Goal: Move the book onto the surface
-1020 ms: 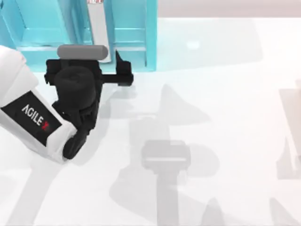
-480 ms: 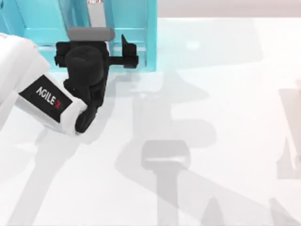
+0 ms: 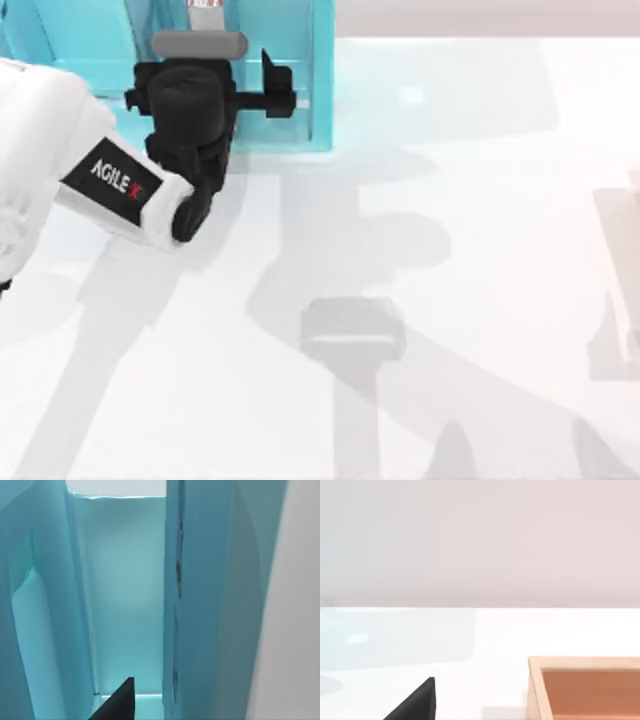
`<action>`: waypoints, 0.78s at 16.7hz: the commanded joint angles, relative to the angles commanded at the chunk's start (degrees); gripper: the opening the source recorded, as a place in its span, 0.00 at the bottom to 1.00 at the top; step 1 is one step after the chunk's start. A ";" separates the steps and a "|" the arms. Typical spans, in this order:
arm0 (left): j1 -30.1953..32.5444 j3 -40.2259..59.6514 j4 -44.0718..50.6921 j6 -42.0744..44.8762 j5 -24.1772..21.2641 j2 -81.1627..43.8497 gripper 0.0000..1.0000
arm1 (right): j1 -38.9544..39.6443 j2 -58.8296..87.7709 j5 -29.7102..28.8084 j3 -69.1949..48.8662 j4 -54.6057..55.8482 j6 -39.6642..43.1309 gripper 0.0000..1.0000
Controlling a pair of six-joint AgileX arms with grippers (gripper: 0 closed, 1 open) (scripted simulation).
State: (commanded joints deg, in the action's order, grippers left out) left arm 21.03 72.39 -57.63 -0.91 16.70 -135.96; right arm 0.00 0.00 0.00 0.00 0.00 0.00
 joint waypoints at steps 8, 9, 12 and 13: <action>0.00 0.00 0.00 0.00 0.00 0.00 0.55 | 0.00 0.00 0.00 0.00 0.00 0.00 1.00; 0.00 0.00 0.00 0.00 0.00 0.00 0.47 | 0.00 0.00 0.00 0.00 0.00 0.00 1.00; 0.00 0.00 0.00 0.00 0.00 0.00 0.25 | 0.00 0.00 0.00 0.00 0.00 0.00 1.00; 0.00 0.00 0.00 0.00 0.00 0.00 0.17 | 0.00 0.00 0.00 0.00 0.00 0.00 1.00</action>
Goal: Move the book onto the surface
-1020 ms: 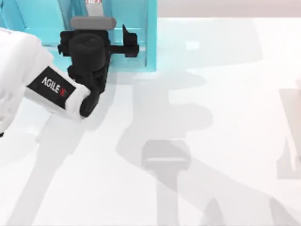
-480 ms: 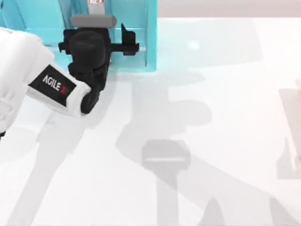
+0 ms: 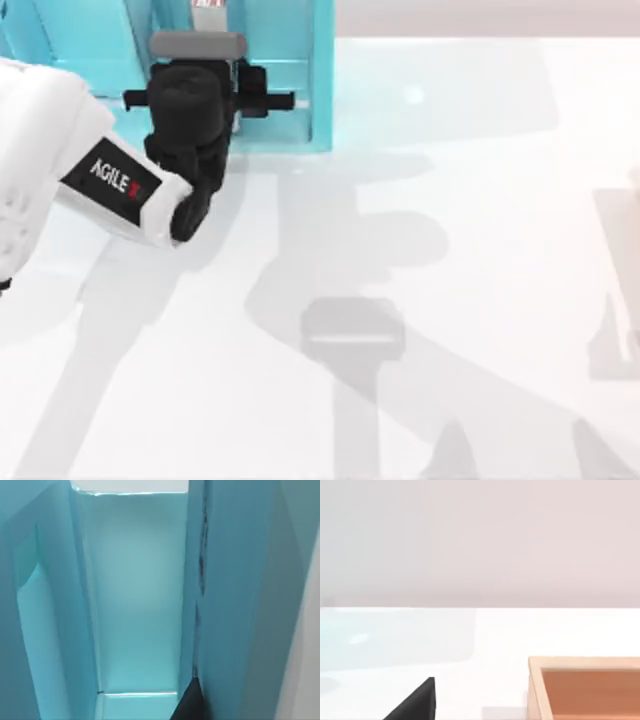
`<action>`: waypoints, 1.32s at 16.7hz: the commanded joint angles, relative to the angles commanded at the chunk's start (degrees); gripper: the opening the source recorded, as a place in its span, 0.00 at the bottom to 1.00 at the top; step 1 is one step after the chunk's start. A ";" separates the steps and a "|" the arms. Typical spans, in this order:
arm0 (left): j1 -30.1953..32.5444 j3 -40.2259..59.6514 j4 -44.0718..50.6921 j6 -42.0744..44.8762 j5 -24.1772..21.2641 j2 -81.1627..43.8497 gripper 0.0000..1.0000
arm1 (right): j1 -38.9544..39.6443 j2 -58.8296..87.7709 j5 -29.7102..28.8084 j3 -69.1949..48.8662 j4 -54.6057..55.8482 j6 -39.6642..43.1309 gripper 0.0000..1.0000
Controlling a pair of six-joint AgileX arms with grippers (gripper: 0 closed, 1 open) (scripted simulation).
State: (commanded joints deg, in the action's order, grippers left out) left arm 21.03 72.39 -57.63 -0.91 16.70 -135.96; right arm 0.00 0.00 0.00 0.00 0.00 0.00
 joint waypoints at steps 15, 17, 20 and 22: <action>1.35 -2.04 2.71 -0.24 1.05 4.06 0.00 | 0.00 0.00 0.00 0.00 0.00 0.00 1.00; 2.68 -4.70 6.27 -0.53 2.50 9.68 0.00 | 0.00 0.00 0.00 0.00 0.00 0.00 1.00; 5.26 -9.99 13.34 -0.95 5.41 22.38 0.00 | 0.00 0.00 0.00 0.00 0.00 0.00 1.00; 7.28 -13.86 18.55 -1.16 7.60 32.44 0.00 | 0.00 0.00 0.00 0.00 0.00 0.00 1.00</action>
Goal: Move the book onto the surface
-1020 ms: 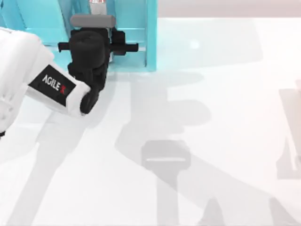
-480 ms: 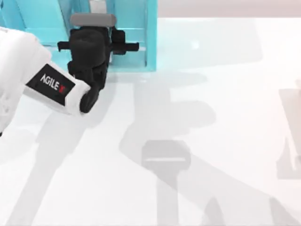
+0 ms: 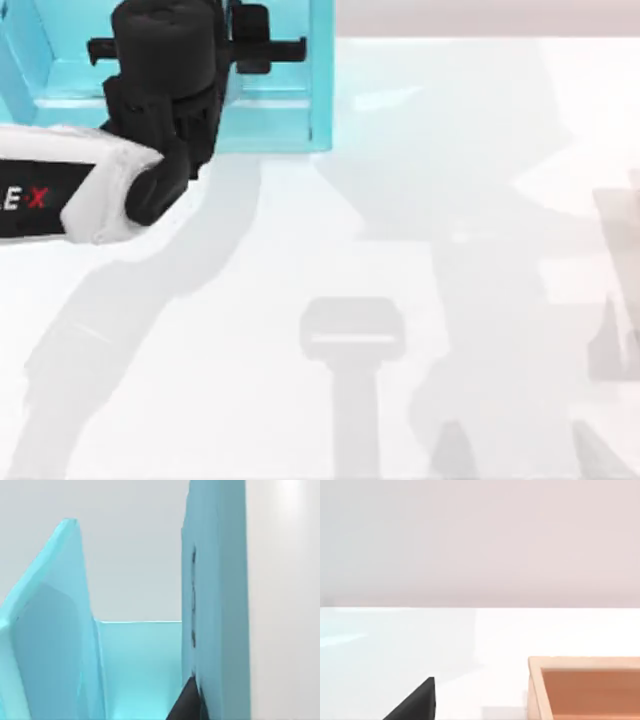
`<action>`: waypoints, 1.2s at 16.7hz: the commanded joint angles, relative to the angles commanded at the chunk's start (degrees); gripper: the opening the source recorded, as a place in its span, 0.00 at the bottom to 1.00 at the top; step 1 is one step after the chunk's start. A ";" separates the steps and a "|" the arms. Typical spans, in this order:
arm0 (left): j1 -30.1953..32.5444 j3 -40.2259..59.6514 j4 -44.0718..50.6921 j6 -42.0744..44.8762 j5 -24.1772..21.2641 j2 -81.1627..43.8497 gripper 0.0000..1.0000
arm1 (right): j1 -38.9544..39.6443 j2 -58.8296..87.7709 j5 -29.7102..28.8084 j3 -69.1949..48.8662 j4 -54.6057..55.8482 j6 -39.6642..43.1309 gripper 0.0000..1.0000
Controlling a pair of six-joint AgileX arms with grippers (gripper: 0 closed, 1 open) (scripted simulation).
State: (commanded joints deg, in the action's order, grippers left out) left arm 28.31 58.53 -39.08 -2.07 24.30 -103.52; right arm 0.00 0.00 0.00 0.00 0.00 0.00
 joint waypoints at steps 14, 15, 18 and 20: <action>7.10 -12.48 17.23 -0.22 7.57 28.98 0.00 | 0.00 0.00 0.00 0.00 0.00 0.00 1.00; 7.10 -12.48 17.23 -0.22 7.57 28.98 0.00 | 0.00 0.00 0.00 0.00 0.00 0.00 1.00; 8.49 -11.67 19.18 3.00 7.95 28.42 0.00 | 0.00 0.00 0.00 0.00 0.00 0.00 1.00; 10.55 -10.54 22.42 8.07 8.70 27.32 0.00 | 0.00 0.00 0.00 0.00 0.00 0.00 1.00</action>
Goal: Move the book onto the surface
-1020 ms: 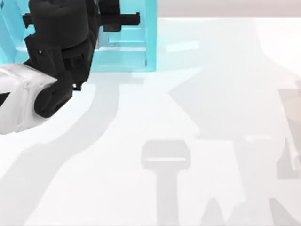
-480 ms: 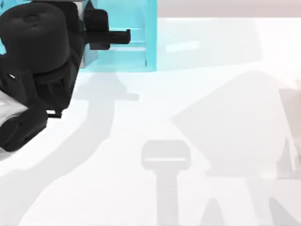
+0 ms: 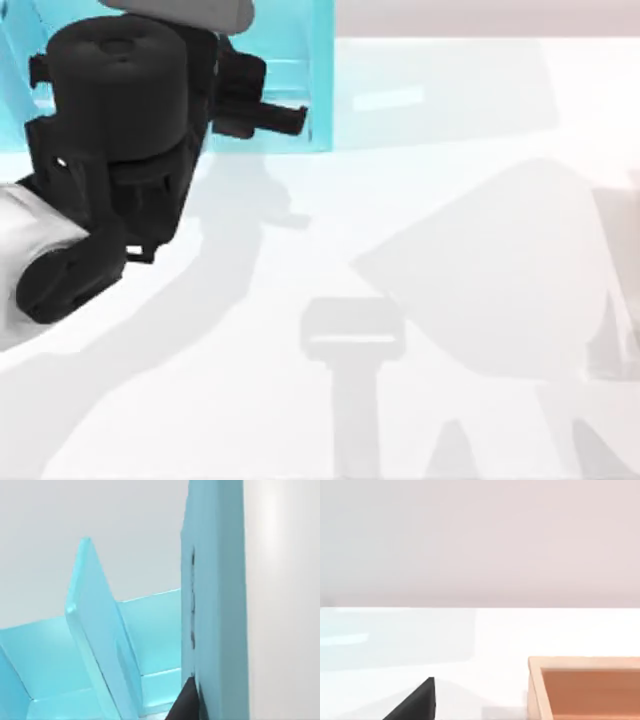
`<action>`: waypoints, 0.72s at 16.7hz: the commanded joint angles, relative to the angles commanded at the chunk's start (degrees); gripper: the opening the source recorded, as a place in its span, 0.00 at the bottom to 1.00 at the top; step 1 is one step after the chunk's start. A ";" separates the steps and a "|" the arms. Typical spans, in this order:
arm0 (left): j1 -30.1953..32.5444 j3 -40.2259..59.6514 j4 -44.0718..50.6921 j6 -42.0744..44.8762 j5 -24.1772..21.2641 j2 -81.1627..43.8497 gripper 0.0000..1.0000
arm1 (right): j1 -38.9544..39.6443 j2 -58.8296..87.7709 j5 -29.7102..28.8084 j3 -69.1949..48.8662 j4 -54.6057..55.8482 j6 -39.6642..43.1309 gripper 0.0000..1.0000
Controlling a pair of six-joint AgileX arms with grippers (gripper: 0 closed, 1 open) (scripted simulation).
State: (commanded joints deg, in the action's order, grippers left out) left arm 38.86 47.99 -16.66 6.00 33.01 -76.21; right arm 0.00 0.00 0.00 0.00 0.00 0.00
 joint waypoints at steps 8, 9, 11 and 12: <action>13.96 7.10 24.54 36.05 7.03 -10.04 0.00 | 0.00 0.00 0.00 0.00 0.00 0.00 1.00; 16.14 8.20 28.49 41.70 8.29 -11.79 0.00 | 0.00 0.00 0.00 0.00 0.00 0.00 1.00; 20.66 10.47 36.67 53.30 10.97 -15.46 0.00 | 0.00 0.00 0.00 0.00 0.00 0.00 1.00; 22.98 11.64 40.85 59.21 12.39 -17.37 0.00 | 0.00 0.00 0.00 0.00 0.00 0.00 1.00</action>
State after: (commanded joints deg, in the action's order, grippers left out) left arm 61.84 59.63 24.19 65.20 45.39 -93.57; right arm 0.00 0.00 0.00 0.00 0.00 0.00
